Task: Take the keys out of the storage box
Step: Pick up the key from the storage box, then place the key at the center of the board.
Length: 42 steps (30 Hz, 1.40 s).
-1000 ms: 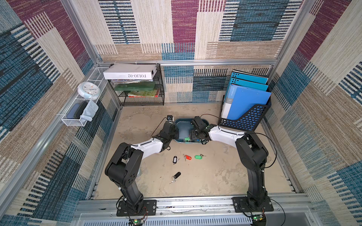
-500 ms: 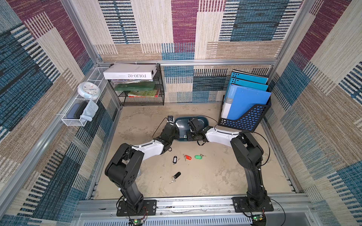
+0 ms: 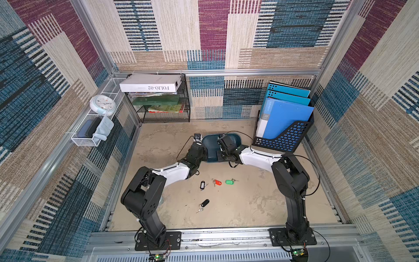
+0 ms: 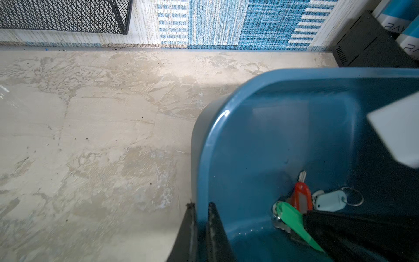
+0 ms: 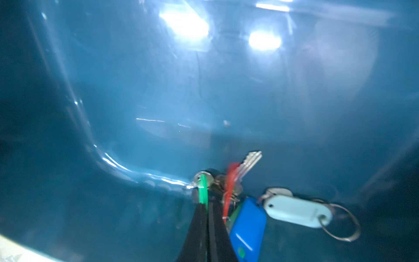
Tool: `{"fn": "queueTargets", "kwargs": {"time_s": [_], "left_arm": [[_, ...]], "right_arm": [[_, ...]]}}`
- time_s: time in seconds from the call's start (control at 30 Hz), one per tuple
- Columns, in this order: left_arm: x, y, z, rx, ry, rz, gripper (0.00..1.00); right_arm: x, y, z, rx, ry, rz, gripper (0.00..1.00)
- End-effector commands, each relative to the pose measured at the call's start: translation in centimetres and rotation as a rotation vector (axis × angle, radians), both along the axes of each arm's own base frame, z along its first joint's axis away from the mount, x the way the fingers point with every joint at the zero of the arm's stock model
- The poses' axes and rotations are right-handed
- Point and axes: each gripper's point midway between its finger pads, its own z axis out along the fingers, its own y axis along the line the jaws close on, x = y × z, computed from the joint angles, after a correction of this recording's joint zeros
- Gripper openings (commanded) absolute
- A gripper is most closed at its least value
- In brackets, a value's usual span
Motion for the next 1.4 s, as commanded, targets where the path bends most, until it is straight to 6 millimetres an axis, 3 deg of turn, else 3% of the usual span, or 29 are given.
{"fn": "queueTargets", "kwargs": {"time_s": [0.0,0.27,0.4,0.5,0.73,0.87,0.97,1.13,1.37], "left_arm": [[0.1,0.0,-0.2,0.031,0.019,-0.006,0.0],[0.7,-0.3,-1.1,0.041,0.105,0.017,0.0],[0.7,0.0,-1.5,0.039,0.115,0.043,0.0],[0.6,0.5,-1.7,0.047,0.111,0.061,0.0],[0.7,0.4,-1.5,0.031,0.094,0.064,0.0],[0.9,0.3,-1.6,0.026,0.095,0.064,0.0],[0.9,0.3,-1.5,0.025,0.09,0.067,0.0],[0.8,0.3,-1.3,0.022,0.085,0.067,0.0],[0.8,0.3,-1.4,0.018,0.087,0.063,0.0]], "right_arm": [[0.1,-0.7,1.1,-0.023,-0.037,-0.005,0.0],[1.1,-0.1,4.8,0.018,-0.133,0.013,0.0],[0.5,0.8,7.4,0.074,-0.155,0.075,0.0],[-2.0,1.0,9.4,0.151,-0.178,0.162,0.0],[-11.3,0.4,13.7,0.369,-0.26,0.431,0.0],[-17.6,0.3,13.7,0.442,-0.251,0.601,0.0],[-21.8,0.6,11.8,0.491,-0.181,0.719,0.0],[-24.0,0.6,7.8,0.515,-0.057,0.744,0.0],[-24.5,1.1,2.6,0.45,0.069,0.724,0.0]]}}
